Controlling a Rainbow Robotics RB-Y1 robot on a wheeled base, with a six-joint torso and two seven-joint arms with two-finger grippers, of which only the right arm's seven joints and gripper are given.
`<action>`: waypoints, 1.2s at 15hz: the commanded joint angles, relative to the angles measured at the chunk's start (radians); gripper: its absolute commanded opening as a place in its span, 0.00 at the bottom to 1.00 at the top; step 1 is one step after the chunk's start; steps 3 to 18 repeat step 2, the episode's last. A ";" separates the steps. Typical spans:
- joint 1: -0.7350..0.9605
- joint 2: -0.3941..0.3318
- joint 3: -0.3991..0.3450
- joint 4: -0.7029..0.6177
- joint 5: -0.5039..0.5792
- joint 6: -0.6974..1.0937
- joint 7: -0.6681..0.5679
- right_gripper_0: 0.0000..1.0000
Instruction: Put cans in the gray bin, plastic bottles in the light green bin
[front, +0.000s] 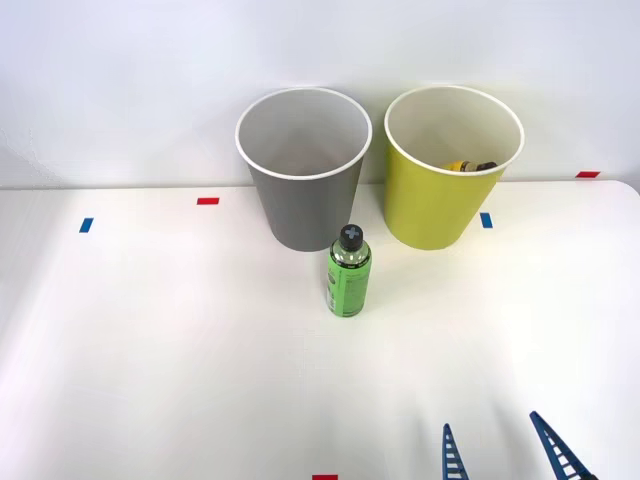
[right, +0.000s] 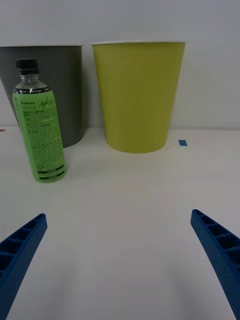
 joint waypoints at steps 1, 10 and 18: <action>0.000 0.000 0.000 0.000 0.000 0.000 0.000 1.00; 0.000 0.000 0.000 0.000 0.000 0.000 0.000 1.00; 0.000 0.000 0.000 0.000 0.000 0.000 0.000 1.00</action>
